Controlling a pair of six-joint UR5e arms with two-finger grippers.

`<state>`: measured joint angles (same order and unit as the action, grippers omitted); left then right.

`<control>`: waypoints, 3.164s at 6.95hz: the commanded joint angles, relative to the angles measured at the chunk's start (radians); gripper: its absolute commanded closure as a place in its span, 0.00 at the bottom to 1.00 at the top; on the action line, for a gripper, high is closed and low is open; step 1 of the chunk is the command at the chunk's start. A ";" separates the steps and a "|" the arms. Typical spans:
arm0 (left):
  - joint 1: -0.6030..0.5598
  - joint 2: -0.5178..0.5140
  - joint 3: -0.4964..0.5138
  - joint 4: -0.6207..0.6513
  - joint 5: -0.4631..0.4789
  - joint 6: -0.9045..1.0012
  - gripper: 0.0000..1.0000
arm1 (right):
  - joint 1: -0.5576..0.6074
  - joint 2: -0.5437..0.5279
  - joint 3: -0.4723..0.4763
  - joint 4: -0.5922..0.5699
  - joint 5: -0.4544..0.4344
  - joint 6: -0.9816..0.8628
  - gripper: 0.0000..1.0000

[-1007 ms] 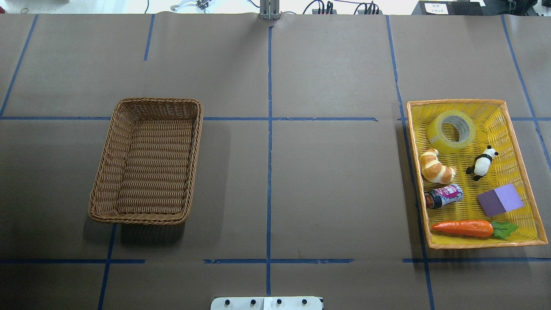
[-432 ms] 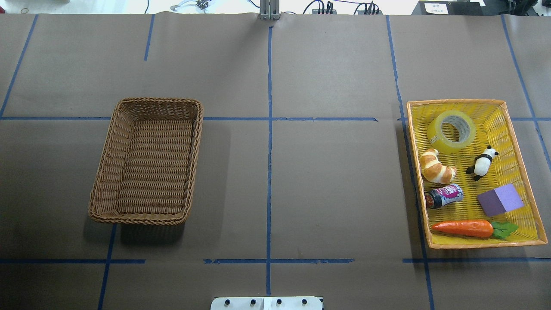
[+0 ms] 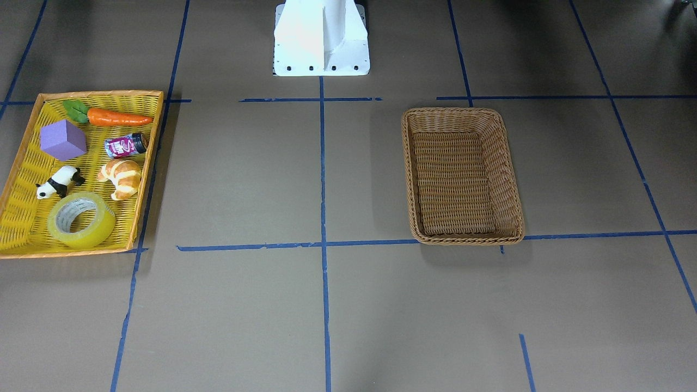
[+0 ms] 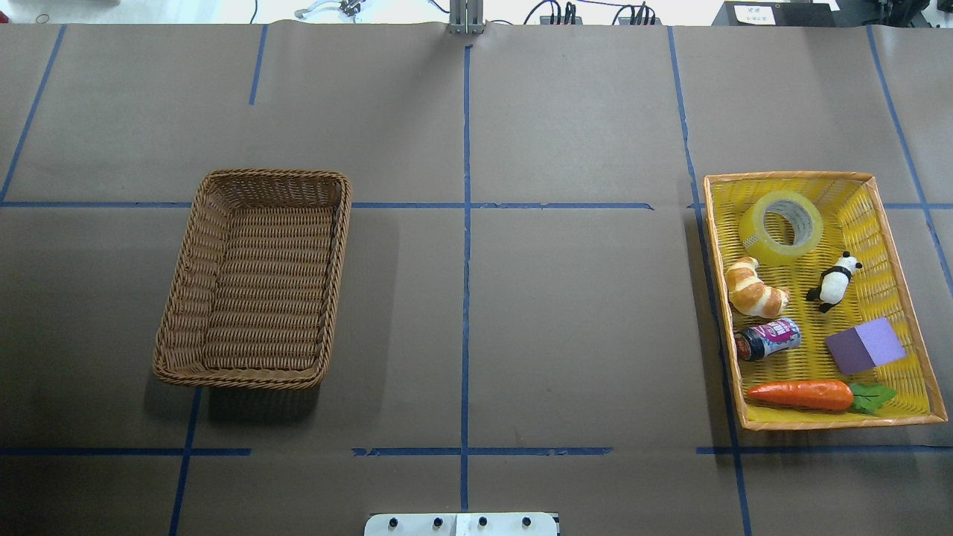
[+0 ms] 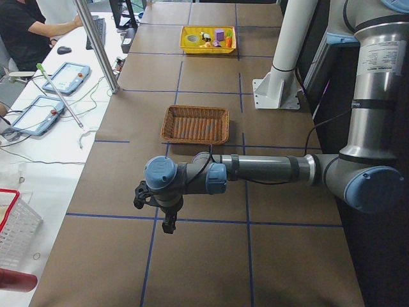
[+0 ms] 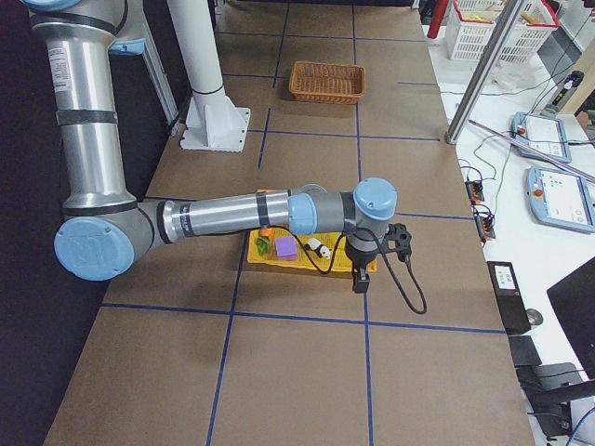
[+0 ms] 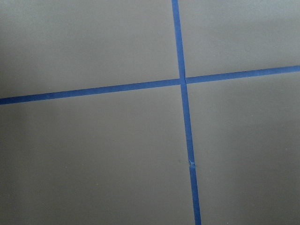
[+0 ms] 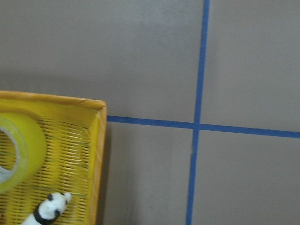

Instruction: Move tape to another basket

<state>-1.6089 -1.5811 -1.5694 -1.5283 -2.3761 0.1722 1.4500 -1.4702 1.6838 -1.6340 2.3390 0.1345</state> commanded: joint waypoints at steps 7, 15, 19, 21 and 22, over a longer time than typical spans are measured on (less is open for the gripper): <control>0.000 0.001 -0.006 -0.001 0.000 0.000 0.00 | -0.390 0.123 -0.143 0.338 -0.121 0.545 0.01; 0.000 0.001 -0.011 0.000 -0.002 0.000 0.00 | -0.405 0.111 -0.185 0.339 -0.116 0.531 0.98; 0.000 0.001 -0.026 0.002 -0.005 -0.003 0.00 | -0.309 0.103 -0.098 0.336 -0.101 0.533 1.00; 0.000 0.001 -0.043 0.003 -0.005 -0.003 0.00 | -0.278 0.113 -0.023 0.336 -0.057 0.556 1.00; 0.001 0.000 -0.073 0.010 -0.005 -0.020 0.00 | -0.281 0.128 0.012 0.338 -0.037 0.600 1.00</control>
<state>-1.6089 -1.5803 -1.6168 -1.5235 -2.3807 0.1639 1.1645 -1.3559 1.6554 -1.2972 2.2769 0.6971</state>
